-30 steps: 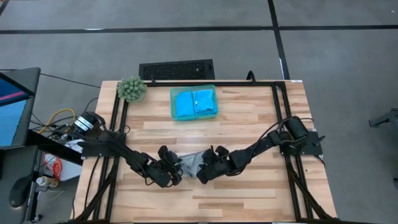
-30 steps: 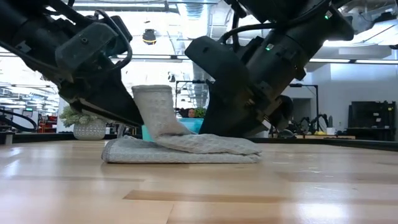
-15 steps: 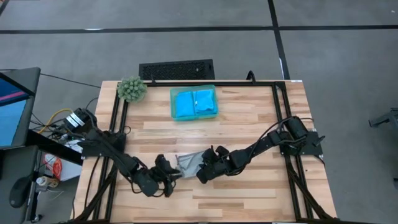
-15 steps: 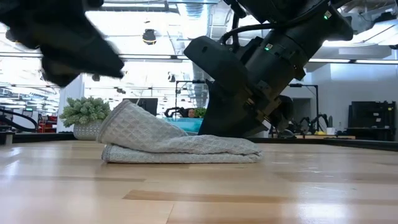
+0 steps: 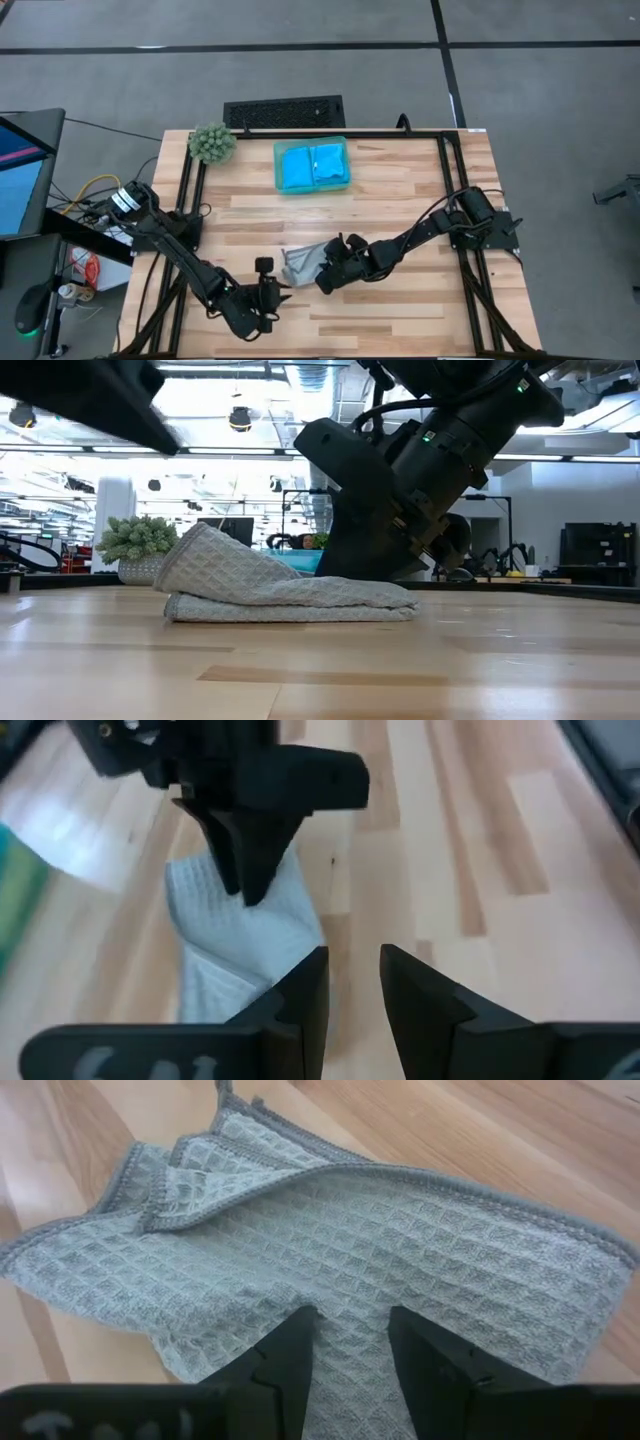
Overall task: Fold microfiber towels
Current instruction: Fold the gray microfiber towel
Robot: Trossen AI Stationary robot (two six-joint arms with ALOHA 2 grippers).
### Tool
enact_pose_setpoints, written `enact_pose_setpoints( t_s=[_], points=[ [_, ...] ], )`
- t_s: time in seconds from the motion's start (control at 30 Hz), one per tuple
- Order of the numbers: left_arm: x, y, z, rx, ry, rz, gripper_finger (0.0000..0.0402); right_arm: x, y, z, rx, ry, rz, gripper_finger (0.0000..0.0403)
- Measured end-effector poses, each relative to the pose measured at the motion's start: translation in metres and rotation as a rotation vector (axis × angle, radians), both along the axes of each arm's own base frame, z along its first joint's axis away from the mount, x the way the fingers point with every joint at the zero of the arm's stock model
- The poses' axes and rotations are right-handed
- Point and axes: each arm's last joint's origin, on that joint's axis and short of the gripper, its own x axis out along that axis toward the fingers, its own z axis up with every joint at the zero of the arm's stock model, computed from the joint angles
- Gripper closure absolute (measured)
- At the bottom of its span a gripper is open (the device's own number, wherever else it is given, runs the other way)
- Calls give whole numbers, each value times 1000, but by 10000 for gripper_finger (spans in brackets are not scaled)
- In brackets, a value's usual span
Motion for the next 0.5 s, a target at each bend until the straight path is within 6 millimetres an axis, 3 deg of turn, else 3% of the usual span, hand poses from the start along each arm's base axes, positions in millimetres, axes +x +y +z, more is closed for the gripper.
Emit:
enact_pose_setpoints(
  t_s=[0.23, 0.5],
  points=[
    [7, 13, -1, 151, 108, -95, 294, 1, 0, 1, 6, -12, 3, 244],
    [20, 27, -7, 159, 171, -146, 195, 1, 0, 0, 5, -9, 3, 247]
  ],
)
